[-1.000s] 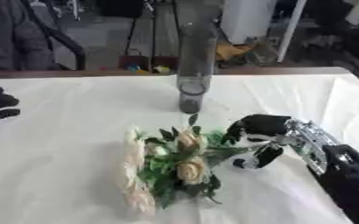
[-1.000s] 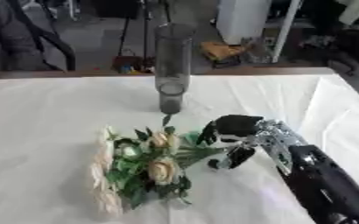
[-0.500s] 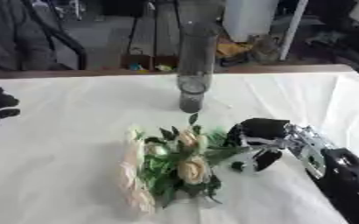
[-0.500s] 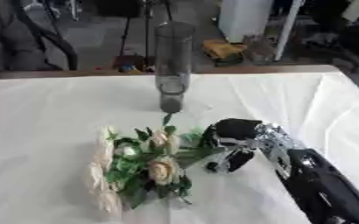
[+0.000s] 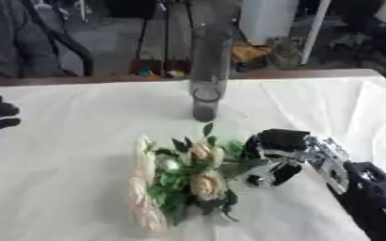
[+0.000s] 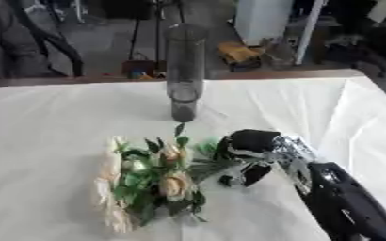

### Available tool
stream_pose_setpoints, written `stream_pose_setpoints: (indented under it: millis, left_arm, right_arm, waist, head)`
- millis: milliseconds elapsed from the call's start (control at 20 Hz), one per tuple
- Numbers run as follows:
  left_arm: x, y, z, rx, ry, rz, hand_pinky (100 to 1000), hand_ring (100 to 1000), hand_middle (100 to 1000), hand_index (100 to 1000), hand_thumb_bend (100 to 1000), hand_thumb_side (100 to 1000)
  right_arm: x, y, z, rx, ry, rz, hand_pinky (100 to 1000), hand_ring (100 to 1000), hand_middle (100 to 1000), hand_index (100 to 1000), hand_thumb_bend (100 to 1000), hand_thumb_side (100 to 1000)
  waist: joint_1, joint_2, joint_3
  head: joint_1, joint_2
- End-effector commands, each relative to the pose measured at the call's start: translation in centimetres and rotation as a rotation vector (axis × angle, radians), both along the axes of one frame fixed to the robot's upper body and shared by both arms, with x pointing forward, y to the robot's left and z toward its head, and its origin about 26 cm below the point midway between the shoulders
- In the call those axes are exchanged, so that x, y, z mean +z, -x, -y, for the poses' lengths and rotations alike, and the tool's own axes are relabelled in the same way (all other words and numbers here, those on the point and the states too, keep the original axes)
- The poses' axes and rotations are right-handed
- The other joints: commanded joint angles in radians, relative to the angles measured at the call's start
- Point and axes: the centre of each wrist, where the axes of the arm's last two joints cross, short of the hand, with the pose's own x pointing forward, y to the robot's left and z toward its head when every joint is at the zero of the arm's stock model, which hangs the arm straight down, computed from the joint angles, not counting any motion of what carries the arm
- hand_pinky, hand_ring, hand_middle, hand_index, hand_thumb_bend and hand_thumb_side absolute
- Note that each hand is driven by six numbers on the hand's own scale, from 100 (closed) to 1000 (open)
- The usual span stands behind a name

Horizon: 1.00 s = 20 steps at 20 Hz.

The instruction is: Arrange flowers into the vase.

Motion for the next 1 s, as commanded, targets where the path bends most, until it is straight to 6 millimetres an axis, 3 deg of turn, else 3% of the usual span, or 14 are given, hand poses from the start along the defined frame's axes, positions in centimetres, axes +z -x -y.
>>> stream_pose_setpoints:
  millis: [50, 100, 250, 900, 1000]
  left_arm:
    - [0.9, -0.1, 0.1, -0.013, -0.01, 0.03, 750, 741, 639, 766, 611, 933]
    - [0.9, -0.1, 0.1, -0.012, -0.01, 0.03, 750, 741, 639, 766, 611, 933]
    - [0.9, -0.1, 0.0, -0.011, -0.009, 0.029, 751, 741, 639, 766, 611, 933]
    - [0.9, 0.0, -0.1, -0.005, -0.006, 0.03, 752, 739, 639, 766, 609, 934]
    - [0.8, 0.0, 0.0, -0.006, -0.005, 0.029, 752, 739, 639, 767, 609, 934]
  right_arm:
    - [0.5, -0.3, 0.7, 0.092, 0.047, -0.03, 483, 458, 449, 695, 257, 375]
    - [0.3, -0.4, 0.8, 0.085, 0.037, -0.037, 442, 431, 432, 676, 183, 346]
    - [-0.2, -0.4, 1.8, 0.053, 0.004, -0.068, 412, 408, 410, 653, 100, 330]
    - [-1.2, -0.2, 5.7, -0.091, -0.138, -0.145, 254, 308, 306, 506, 100, 480]
    - [-1.2, -0.2, 6.0, -0.113, -0.164, -0.143, 231, 292, 294, 489, 100, 468]
  waist:
    - [0.003, -0.006, 0.001]
    - [0.003, -0.006, 0.001]
    - [0.004, -0.006, 0.0]
    - [0.006, -0.005, -0.007]
    - [0.006, -0.005, -0.008]
  head:
    - [-0.002, -0.01]
    - [-0.002, -0.01]
    - [-0.001, -0.01]
    - [0.003, -0.011]
    - [0.002, -0.012]
